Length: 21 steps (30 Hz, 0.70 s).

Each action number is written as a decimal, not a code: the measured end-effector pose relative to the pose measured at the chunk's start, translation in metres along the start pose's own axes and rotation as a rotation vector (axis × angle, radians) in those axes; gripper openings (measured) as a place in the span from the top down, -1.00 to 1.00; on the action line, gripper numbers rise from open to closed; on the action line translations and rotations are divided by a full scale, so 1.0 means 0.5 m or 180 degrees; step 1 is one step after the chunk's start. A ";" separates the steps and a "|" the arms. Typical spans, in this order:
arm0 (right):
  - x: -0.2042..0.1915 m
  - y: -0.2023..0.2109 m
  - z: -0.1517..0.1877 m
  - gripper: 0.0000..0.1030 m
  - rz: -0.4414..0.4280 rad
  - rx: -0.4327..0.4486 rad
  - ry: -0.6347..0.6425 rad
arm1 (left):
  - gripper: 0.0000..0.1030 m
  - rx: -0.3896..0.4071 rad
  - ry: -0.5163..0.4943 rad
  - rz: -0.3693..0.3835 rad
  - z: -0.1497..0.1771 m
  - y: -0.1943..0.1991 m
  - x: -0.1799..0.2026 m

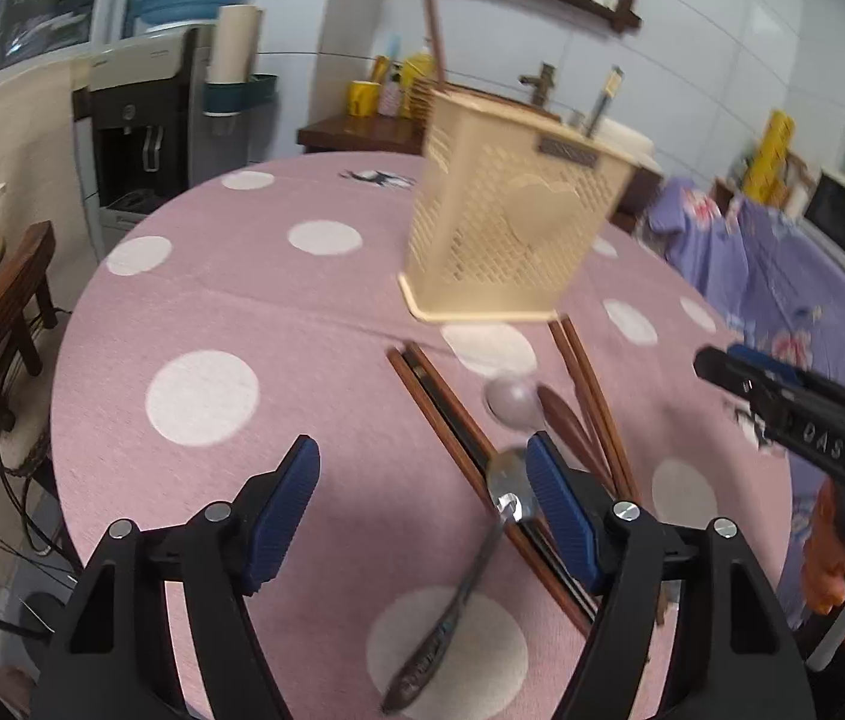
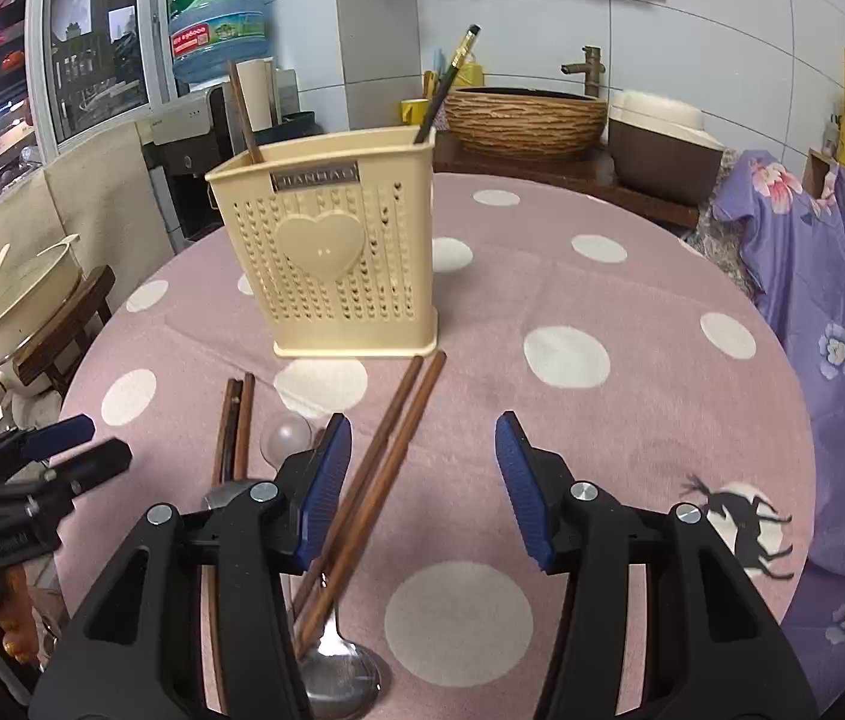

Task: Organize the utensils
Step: 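Grasp a steel spoon by its bowl with the left gripper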

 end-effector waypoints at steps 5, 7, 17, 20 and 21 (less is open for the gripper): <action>0.012 -0.010 0.032 0.01 -0.0038 -0.0110 -0.0080 | -0.23 -0.0179 -0.0341 -0.0030 0.032 -0.034 0.047; 0.018 -0.011 0.040 0.01 -0.0038 -0.0124 -0.0108 | -0.22 -0.0221 -0.0430 -0.0046 0.035 -0.045 0.058; 0.038 -0.006 0.055 0.01 -0.0101 -0.0178 -0.0208 | 0.00 -0.0494 -0.0812 -0.0191 0.039 -0.101 0.093; 0.038 -0.006 0.058 0.01 -0.0124 -0.0188 -0.0222 | 0.04 -0.0631 -0.0852 -0.0186 0.040 -0.118 0.095; 0.038 -0.005 0.059 0.01 -0.0128 -0.0188 -0.0225 | 0.06 -0.0632 -0.0877 -0.0200 0.038 -0.120 0.095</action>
Point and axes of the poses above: each gripper's, at about its wrist camera, not at the fingertips, and y roughly against the way its jaws point, x to its right, z to its underside, the point moved 8 cm from there along -y, roughly the way its jaws point, and after that the axes turned 8 degrees about -x, right-handed, at the moved point
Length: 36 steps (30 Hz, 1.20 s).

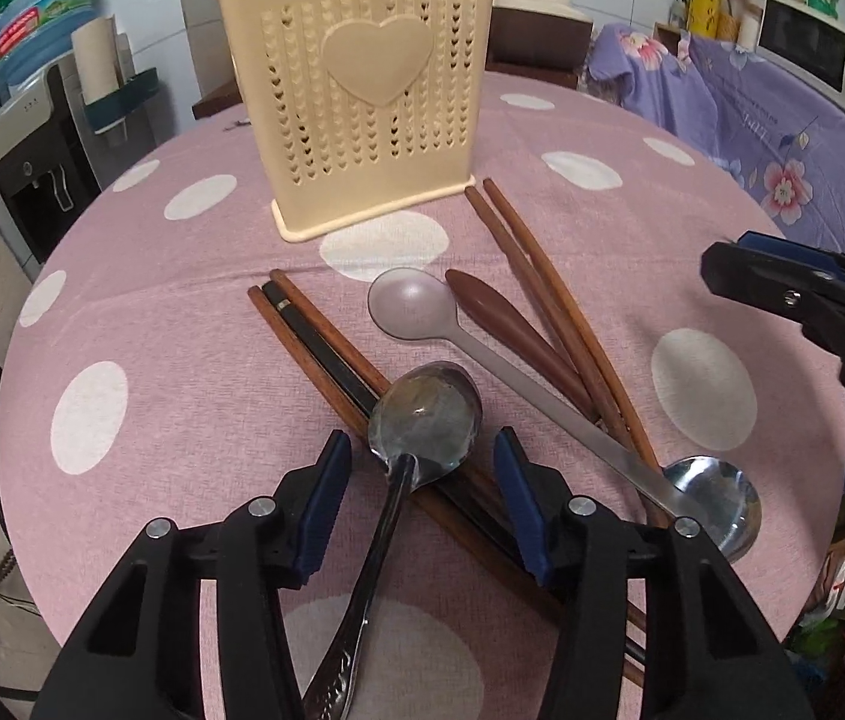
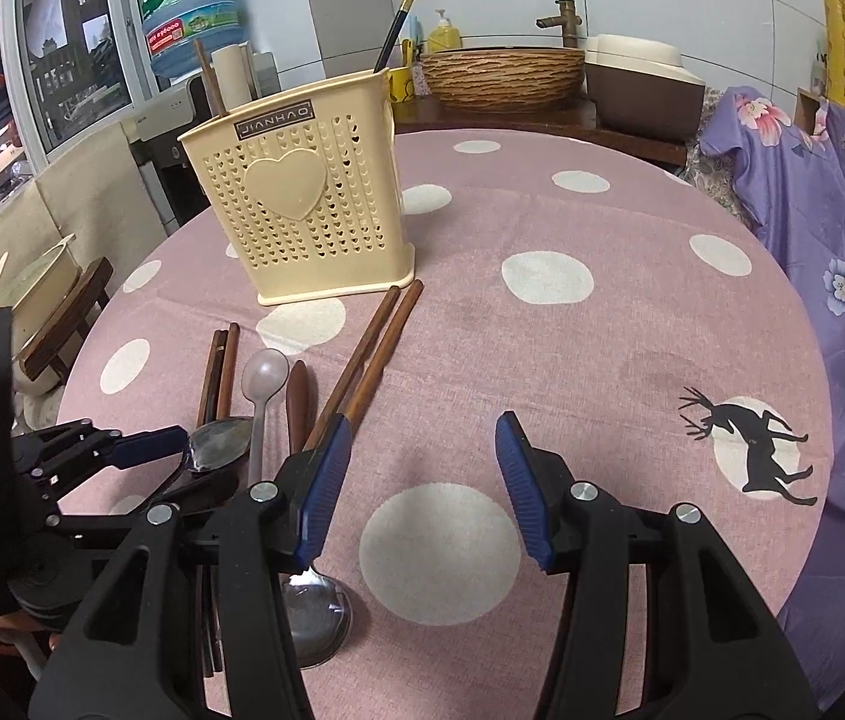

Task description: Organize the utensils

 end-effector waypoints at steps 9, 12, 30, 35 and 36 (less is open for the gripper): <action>-0.004 -0.002 0.005 0.01 -0.0040 -0.0038 -0.0019 | 0.15 -0.0179 -0.0106 0.0030 -0.020 -0.012 0.005; -0.008 -0.003 0.005 0.01 -0.0042 -0.0056 0.0003 | 0.24 -0.0203 -0.0125 0.0039 -0.026 -0.016 0.006; -0.144 -0.065 -0.036 0.01 -0.0400 -0.0385 0.0713 | 0.30 0.0617 0.0692 0.0131 -0.074 0.146 -0.118; -0.207 -0.092 -0.049 0.01 -0.0517 -0.0499 0.1051 | 0.82 0.0860 0.0942 0.0161 -0.095 0.191 -0.169; -0.210 -0.100 -0.053 0.01 -0.0493 -0.0520 0.1061 | 0.82 0.0876 0.0950 0.0178 -0.097 0.192 -0.171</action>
Point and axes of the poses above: each gripper's, at about its wrist camera, not at the fingertips, and y roughly against the way its jaws point, x to its right, z to its underside, the point moved 8 cm from there along -y, roughly the way its jaws point, and after that the axes turned 8 degrees about -x, right-handed, at the moved point
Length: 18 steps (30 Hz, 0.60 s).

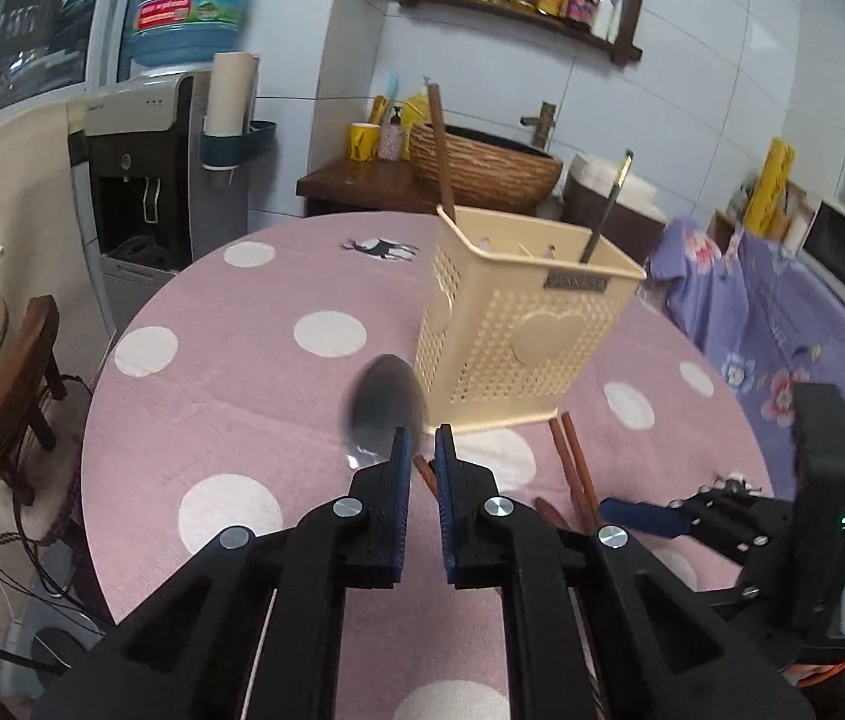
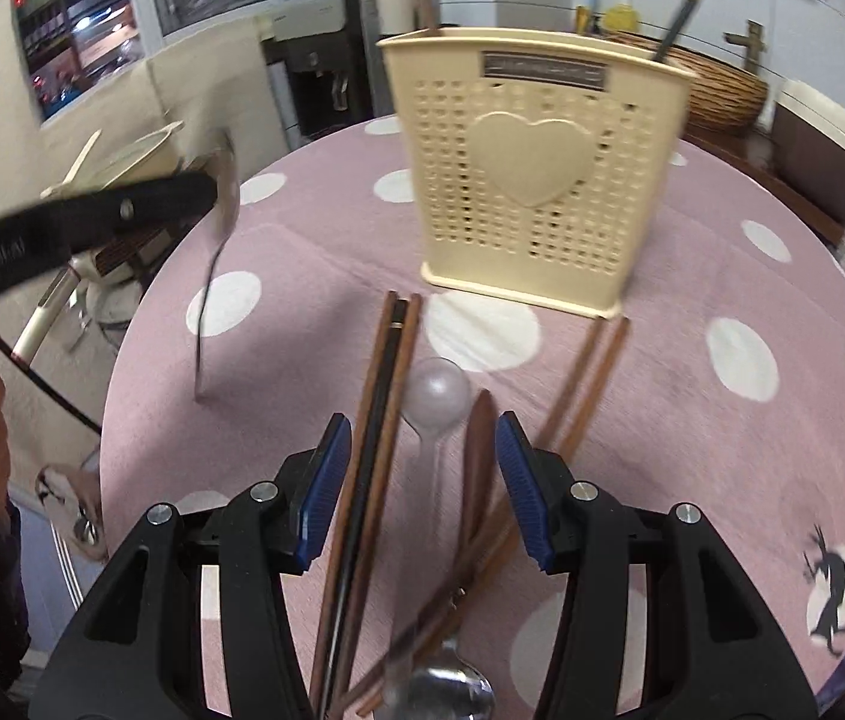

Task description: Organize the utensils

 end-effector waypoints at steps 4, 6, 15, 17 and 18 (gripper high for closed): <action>0.019 -0.014 -0.016 0.01 0.0123 -0.0035 -0.0088 | 0.82 -0.0051 0.0073 -0.0014 0.005 -0.019 -0.012; 0.033 -0.011 -0.016 0.01 0.0196 -0.0028 -0.0144 | 0.82 -0.0106 0.0146 -0.0026 0.008 -0.029 -0.033; 0.160 -0.017 -0.002 0.10 0.0540 -0.0110 -0.0834 | 0.53 -0.0268 0.0422 -0.0406 0.006 -0.072 -0.144; 0.187 -0.025 0.004 0.18 0.0552 -0.0144 -0.1025 | 0.13 -0.0283 0.0451 -0.0420 0.008 -0.081 -0.152; 0.195 -0.032 0.005 0.20 0.0528 -0.0159 -0.1092 | 0.04 -0.0289 0.0450 -0.0435 0.010 -0.086 -0.154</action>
Point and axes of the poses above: each gripper's, at about its wrist camera, not at the fingertips, and y roughly against the way its jaws point, x to its right, z to its underside, the point moved 8 cm from there along -y, roughly the way its jaws point, and after that the axes turned 8 degrees about -x, right-handed, at the moved point
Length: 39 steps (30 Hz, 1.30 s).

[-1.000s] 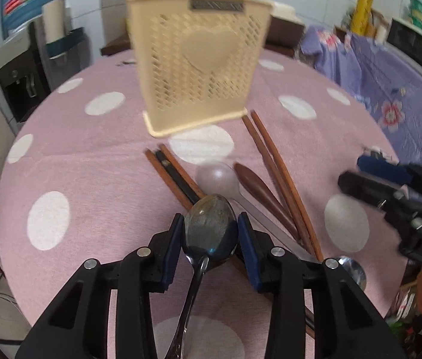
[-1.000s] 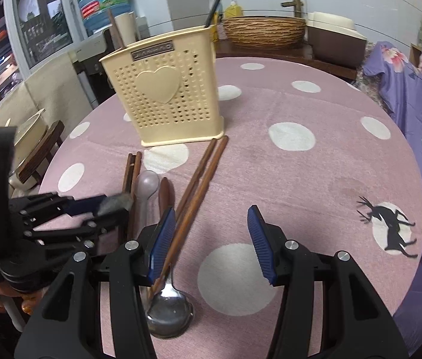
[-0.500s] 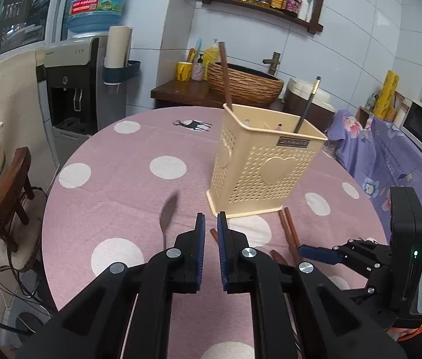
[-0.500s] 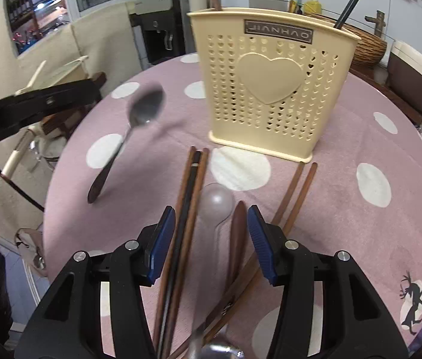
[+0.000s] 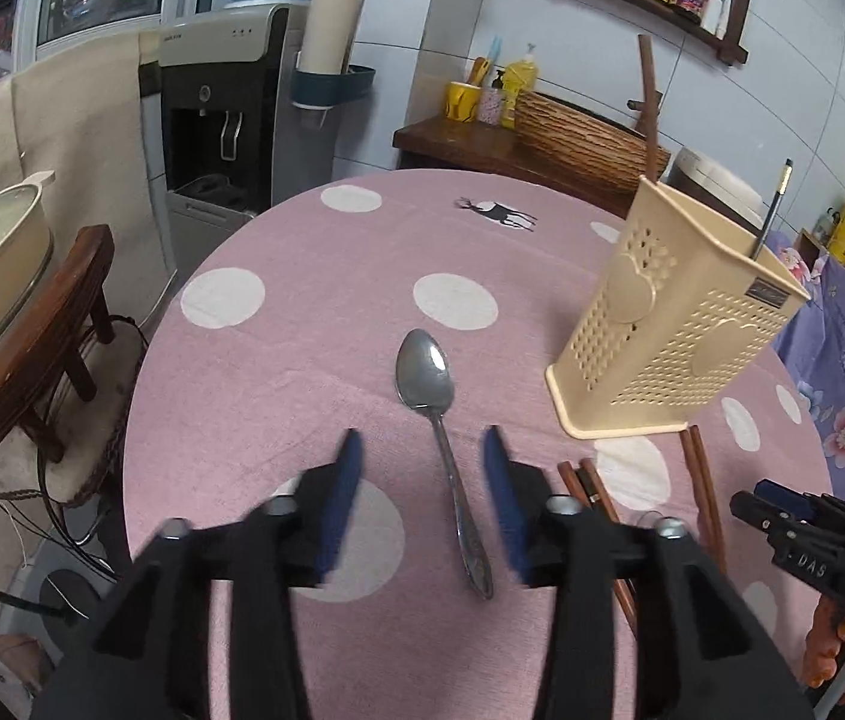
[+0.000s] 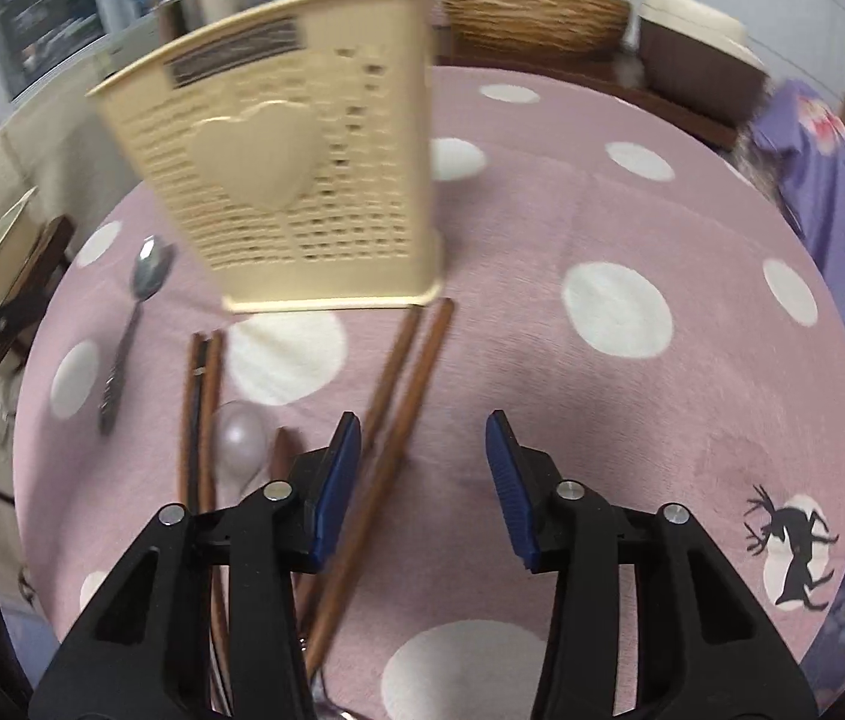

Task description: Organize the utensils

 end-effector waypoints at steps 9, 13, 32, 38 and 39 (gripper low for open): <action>-0.010 -0.053 -0.023 0.53 0.0052 -0.0171 -0.0160 | 0.03 -0.0109 -0.0120 -0.0231 -0.003 -0.049 0.005; -0.006 -0.067 -0.037 0.66 0.0119 -0.0193 -0.0247 | 0.03 -0.0141 -0.0088 -0.0296 -0.011 -0.062 -0.009; 0.008 -0.081 -0.078 0.81 0.0228 -0.0221 -0.0522 | -0.35 -0.0303 -0.0038 -0.1026 -0.085 -0.181 0.021; 0.011 -0.086 -0.091 0.82 0.0250 -0.0206 -0.0558 | -0.03 -0.0329 0.0052 -0.1105 -0.092 -0.203 0.021; 0.010 -0.086 -0.091 0.82 0.0253 -0.0202 -0.0560 | 0.07 -0.0335 0.0057 -0.1123 -0.092 -0.207 0.020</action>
Point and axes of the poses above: each gripper's, at about its wrist camera, not at the fingertips, and y roughly against the way its jaws point, x to its right, z to its underside, the point moved 8 cm from there along -y, roughly the way its jaws point, and after that the axes turned 8 degrees about -x, right-handed, at the moved point
